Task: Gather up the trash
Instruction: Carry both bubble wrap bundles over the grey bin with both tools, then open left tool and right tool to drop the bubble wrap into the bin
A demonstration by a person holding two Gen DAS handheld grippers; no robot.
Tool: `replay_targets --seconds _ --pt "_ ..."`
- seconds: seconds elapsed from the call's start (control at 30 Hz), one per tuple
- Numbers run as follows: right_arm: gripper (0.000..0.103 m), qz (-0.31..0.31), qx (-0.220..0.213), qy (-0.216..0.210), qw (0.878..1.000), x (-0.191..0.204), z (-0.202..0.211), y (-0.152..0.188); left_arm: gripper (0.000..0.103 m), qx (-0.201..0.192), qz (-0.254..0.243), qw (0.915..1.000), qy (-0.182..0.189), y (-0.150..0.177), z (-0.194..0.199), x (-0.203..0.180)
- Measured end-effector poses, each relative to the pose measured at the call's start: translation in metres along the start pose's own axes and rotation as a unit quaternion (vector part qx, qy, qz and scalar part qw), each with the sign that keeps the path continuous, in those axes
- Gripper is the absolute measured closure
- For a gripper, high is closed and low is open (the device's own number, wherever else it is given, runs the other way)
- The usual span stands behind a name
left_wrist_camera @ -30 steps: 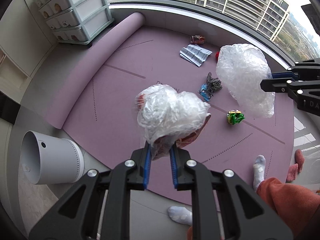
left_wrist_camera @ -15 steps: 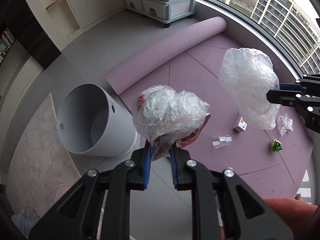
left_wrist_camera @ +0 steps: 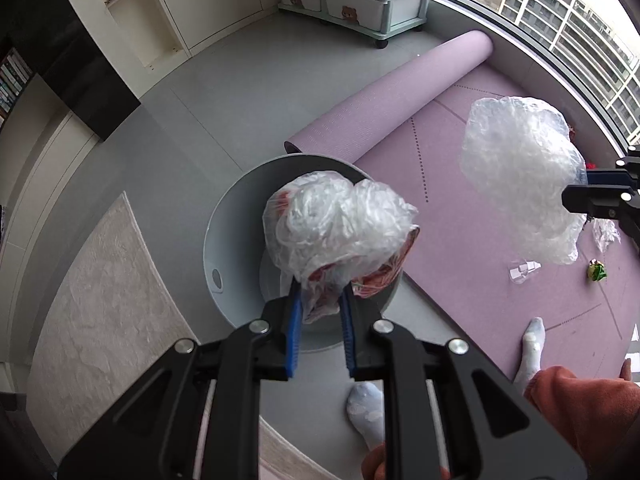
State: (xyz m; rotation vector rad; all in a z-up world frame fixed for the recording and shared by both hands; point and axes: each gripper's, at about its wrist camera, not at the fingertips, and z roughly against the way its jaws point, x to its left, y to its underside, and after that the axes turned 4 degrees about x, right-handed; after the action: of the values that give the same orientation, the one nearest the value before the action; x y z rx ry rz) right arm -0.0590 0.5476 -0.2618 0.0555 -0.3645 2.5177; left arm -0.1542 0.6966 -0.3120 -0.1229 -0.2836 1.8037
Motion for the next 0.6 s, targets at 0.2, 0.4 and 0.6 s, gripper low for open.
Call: replay_targets --seconds 0.2,0.4,0.6 --pt "0.090 -0.024 0.009 -0.003 1.000 0.048 -0.022 -0.022 0.036 0.003 -0.017 0.9998 0.005 -0.002 -0.021 0.034" --pt "0.090 -0.021 0.003 -0.021 1.000 0.078 -0.037 -0.047 0.031 -0.015 -0.034 0.9993 -0.007 0.000 -0.019 0.055" --pt "0.080 -0.001 -0.016 -0.043 0.999 0.103 -0.046 -0.074 0.031 -0.016 -0.030 0.9993 -0.013 0.012 -0.009 0.072"
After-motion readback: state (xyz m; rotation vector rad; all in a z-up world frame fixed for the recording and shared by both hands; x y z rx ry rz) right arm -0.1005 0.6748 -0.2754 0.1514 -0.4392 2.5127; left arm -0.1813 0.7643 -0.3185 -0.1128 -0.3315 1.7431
